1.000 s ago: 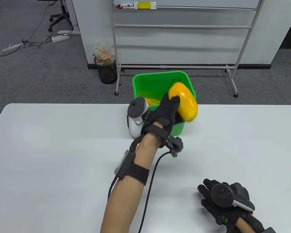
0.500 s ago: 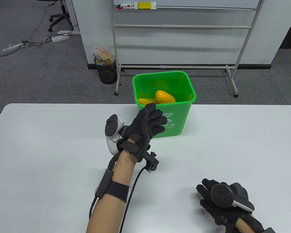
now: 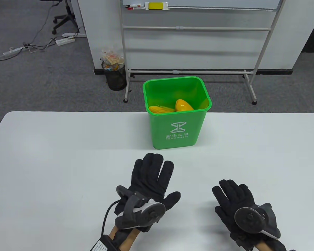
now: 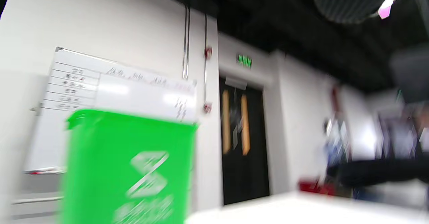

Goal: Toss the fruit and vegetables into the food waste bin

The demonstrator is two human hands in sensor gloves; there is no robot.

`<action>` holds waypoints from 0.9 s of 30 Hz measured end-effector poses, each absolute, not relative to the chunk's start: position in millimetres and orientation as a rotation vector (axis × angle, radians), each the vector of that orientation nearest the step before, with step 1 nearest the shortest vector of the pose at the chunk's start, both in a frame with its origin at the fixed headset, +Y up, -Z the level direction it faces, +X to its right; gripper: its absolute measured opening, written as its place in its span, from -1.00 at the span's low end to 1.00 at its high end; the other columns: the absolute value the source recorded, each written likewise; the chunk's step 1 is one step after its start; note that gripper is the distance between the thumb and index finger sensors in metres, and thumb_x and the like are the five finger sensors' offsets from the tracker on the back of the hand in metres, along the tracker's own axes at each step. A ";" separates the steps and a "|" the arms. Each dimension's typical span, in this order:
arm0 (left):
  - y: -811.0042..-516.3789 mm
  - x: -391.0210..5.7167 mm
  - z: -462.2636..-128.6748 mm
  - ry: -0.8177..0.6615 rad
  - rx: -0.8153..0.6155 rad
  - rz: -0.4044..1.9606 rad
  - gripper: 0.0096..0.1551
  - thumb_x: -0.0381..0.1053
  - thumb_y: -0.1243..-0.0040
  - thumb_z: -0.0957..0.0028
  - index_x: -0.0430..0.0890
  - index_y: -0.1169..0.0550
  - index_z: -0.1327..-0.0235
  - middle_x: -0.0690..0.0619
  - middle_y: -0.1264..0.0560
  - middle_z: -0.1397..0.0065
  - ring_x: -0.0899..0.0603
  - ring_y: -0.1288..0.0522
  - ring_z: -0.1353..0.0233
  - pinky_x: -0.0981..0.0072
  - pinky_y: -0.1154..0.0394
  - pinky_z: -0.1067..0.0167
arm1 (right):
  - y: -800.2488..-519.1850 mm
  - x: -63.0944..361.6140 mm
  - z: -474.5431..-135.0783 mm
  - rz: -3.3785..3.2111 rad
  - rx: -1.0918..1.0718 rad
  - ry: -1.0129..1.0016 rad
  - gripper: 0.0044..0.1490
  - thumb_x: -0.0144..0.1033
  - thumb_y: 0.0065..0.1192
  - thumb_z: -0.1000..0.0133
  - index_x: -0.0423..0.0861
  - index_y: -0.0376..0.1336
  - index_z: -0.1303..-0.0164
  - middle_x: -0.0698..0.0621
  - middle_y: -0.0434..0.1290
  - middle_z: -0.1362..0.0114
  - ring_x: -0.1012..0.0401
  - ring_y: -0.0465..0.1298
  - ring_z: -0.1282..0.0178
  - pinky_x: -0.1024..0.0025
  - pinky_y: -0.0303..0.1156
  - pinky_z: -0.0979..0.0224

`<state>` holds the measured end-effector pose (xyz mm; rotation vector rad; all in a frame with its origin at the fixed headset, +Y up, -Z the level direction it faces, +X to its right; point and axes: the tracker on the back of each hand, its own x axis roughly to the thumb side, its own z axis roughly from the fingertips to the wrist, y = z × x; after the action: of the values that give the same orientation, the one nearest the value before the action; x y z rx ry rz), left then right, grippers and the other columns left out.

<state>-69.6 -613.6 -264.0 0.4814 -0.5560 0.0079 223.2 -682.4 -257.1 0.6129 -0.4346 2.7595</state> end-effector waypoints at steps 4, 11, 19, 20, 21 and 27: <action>-663.6 -77.0 -275.7 -0.479 0.287 -0.188 0.18 0.48 -0.03 0.13 -0.07 0.09 -0.56 -0.30 0.25 -0.65 -0.55 0.16 -0.62 -0.58 0.10 -0.42 | -681.8 222.7 -256.6 2.854 0.579 -0.509 -0.03 0.10 0.18 0.02 0.09 0.00 -0.62 -0.05 -0.06 -0.74 -0.16 0.00 -0.78 -0.46 -0.16 -0.62; -686.4 -106.4 -289.4 -0.369 0.208 -0.202 0.17 0.48 -0.02 0.16 -0.07 0.07 -0.55 -0.30 0.26 -0.64 -0.55 0.18 -0.62 -0.59 0.12 -0.40 | -696.7 234.4 -272.4 3.007 0.430 -0.335 0.08 0.23 0.16 0.03 0.23 -0.20 -0.65 0.05 -0.27 -0.77 -0.10 -0.22 -0.84 -0.50 -0.37 -0.63; -687.2 -118.3 -293.2 -0.329 0.192 -0.171 0.16 0.48 0.00 0.15 -0.08 0.06 -0.56 -0.31 0.25 -0.64 -0.55 0.17 -0.62 -0.59 0.11 -0.40 | -703.0 247.3 -281.2 2.997 0.321 -0.277 0.06 0.19 0.15 0.02 0.19 -0.17 -0.65 0.01 -0.26 -0.77 -0.11 -0.20 -0.84 -0.50 -0.35 -0.63; -688.5 -118.6 -293.7 -0.329 0.184 -0.168 0.16 0.47 -0.01 0.15 -0.08 0.06 -0.56 -0.31 0.25 -0.64 -0.55 0.17 -0.62 -0.59 0.11 -0.40 | -703.1 247.2 -281.2 2.999 0.319 -0.276 0.06 0.19 0.15 0.02 0.18 -0.16 -0.65 0.00 -0.25 -0.77 -0.11 -0.19 -0.84 -0.50 -0.35 -0.63; -690.4 -118.8 -294.2 -0.329 0.174 -0.166 0.15 0.47 0.00 0.15 -0.08 0.06 -0.56 -0.31 0.25 -0.64 -0.55 0.16 -0.62 -0.59 0.11 -0.40 | -702.9 246.7 -281.0 3.003 0.317 -0.274 0.05 0.18 0.15 0.02 0.18 -0.16 -0.65 0.00 -0.25 -0.76 -0.11 -0.18 -0.84 -0.50 -0.34 -0.63; -698.3 -117.7 -295.8 -0.333 0.132 -0.175 0.14 0.46 -0.01 0.15 -0.08 0.04 -0.55 -0.31 0.24 -0.64 -0.55 0.16 -0.62 -0.58 0.11 -0.40 | -704.0 244.1 -281.4 3.013 0.335 -0.267 0.04 0.17 0.15 0.02 0.15 -0.13 -0.65 -0.02 -0.22 -0.76 -0.12 -0.15 -0.83 -0.50 -0.31 -0.62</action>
<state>-117.7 -698.3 -295.8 0.1319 -0.3330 -0.1752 244.1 -704.0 -281.4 0.3350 -0.2669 3.0125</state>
